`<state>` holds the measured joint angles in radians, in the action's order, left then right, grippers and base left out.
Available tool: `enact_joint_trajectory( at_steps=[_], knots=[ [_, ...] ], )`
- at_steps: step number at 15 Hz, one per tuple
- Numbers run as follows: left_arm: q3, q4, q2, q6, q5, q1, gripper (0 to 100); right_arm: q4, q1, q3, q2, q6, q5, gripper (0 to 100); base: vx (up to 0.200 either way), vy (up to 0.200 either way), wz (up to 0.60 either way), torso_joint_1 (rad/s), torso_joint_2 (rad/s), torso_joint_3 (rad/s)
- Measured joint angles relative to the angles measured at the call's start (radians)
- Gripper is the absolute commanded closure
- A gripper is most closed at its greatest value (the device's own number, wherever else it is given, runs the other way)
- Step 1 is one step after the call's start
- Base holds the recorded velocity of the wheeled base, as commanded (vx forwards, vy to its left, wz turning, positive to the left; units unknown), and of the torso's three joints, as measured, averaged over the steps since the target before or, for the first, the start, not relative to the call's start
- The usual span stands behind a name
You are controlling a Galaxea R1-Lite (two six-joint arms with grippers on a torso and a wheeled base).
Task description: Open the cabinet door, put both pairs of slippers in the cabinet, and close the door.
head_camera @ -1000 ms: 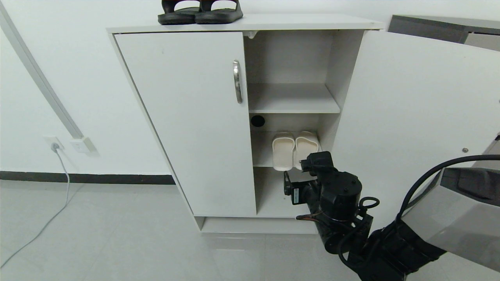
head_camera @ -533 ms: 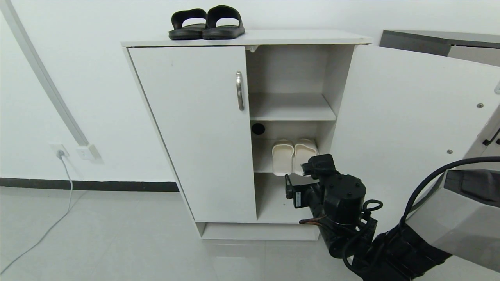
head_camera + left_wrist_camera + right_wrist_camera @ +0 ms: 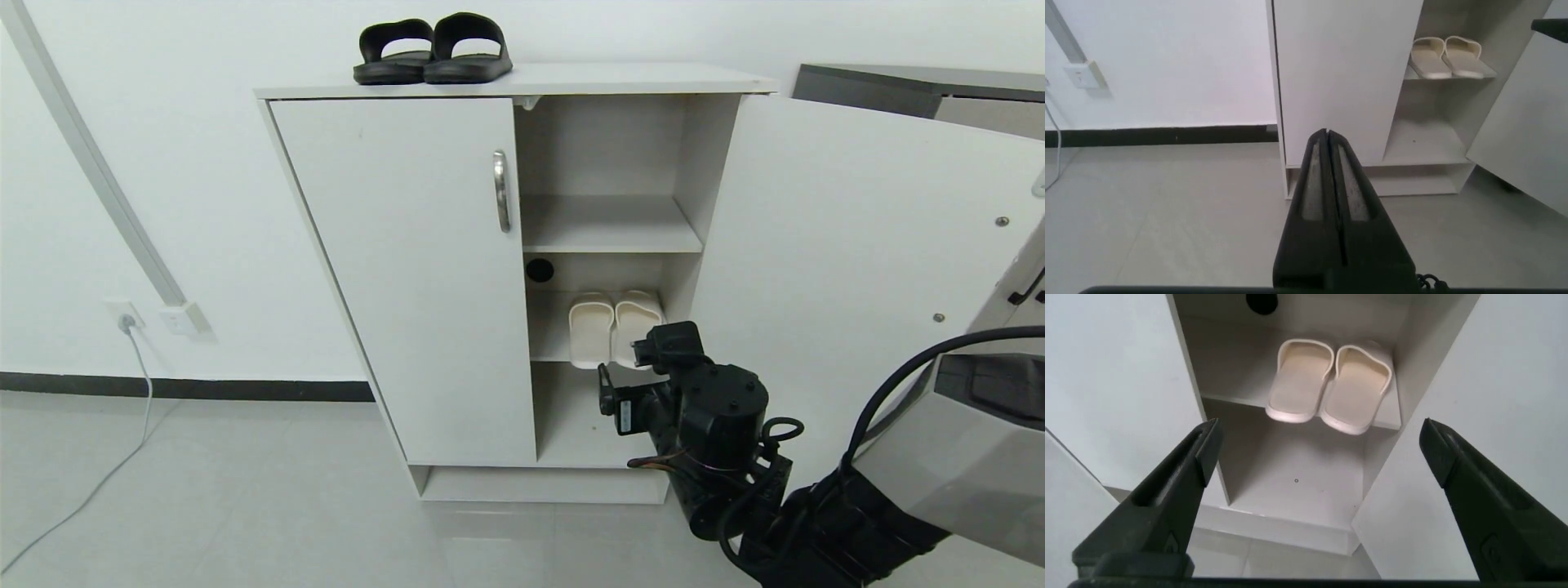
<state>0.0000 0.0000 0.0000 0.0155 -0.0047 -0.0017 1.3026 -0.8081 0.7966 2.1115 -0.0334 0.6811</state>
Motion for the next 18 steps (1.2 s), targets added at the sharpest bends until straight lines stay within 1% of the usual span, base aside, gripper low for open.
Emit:
enact_joint_trajectory(
  at_steps=[4, 8, 17, 18],
  knots=[
    [0.0, 0.002, 0.0, -0.002, -0.001, 0.0, 100, 0.001, 0.004, -0.027, -0.004, 0.001, -0.011, 0, 0.0, 0.2, 0.0, 0.004, 0.0, 0.002],
    [0.0, 0.0, 0.0, -0.002, -0.001, 0.0, 100, 0.003, 0.029, -0.044, -0.023, 0.0, -0.059, 0, 0.0, 0.2, 0.0, 0.0, 0.0, 0.007],
    [0.0, 0.0, 0.0, -0.002, -0.001, 0.0, 100, 0.014, 0.031, -0.062, -0.038, -0.019, -0.063, 0, 0.0, 0.2, 0.0, 0.002, 0.0, 0.003],
    [0.0, 0.0, 0.0, -0.003, -0.001, 0.0, 100, 0.023, 0.031, -0.065, -0.037, -0.024, -0.064, 0, 0.0, 0.0, 0.0, 0.0, 0.0, 0.0]
  ],
)
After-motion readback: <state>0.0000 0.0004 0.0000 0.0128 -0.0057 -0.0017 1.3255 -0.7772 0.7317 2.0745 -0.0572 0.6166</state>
